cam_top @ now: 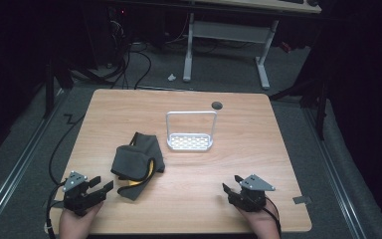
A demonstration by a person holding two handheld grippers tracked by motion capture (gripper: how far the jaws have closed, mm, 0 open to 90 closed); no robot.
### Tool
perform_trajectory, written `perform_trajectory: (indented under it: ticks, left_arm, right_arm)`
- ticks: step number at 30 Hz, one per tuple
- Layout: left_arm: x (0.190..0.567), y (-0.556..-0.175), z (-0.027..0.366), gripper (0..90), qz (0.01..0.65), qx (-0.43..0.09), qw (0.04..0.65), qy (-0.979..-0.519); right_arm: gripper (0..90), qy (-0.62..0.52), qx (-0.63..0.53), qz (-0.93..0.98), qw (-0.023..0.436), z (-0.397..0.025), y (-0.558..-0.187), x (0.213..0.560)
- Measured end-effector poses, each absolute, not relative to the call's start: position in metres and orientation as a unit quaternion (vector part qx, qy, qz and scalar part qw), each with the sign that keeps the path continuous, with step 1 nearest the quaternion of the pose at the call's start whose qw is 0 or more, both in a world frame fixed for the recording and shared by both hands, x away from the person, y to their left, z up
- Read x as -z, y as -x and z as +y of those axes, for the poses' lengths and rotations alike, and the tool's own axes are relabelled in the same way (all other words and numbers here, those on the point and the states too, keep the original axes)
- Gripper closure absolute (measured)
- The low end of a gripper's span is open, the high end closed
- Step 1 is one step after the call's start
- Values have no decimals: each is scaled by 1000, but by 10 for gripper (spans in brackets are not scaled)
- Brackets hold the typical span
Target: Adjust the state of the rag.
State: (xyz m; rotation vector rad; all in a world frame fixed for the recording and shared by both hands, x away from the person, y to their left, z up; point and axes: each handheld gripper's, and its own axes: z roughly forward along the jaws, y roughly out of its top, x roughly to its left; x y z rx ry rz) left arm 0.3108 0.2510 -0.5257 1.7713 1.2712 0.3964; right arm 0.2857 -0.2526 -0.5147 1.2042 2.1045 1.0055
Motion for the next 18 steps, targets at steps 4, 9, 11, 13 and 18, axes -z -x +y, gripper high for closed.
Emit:
perform_trajectory:
  ticks: [4,9,11,13,18]
  left_arm:
    - [526,-312,252,398,510,-159,448,-717]
    - [523,-308,249,404,492,-153,461,-723]
    - [519,-305,247,390,482,-151,466,-726]
    - [516,-302,244,382,474,-144,476,-727]
    - [512,-298,232,352,449,-116,495,-735]
  right_arm:
    - [461,-432,-365,780,266,-251,-284,516]
    - [460,-439,-372,776,257,-258,-284,516]
    - [468,-446,-374,773,251,-261,-285,517]
    - [481,-450,-377,771,248,-263,-285,517]
    - [472,-447,-380,771,247,-263,-283,517]
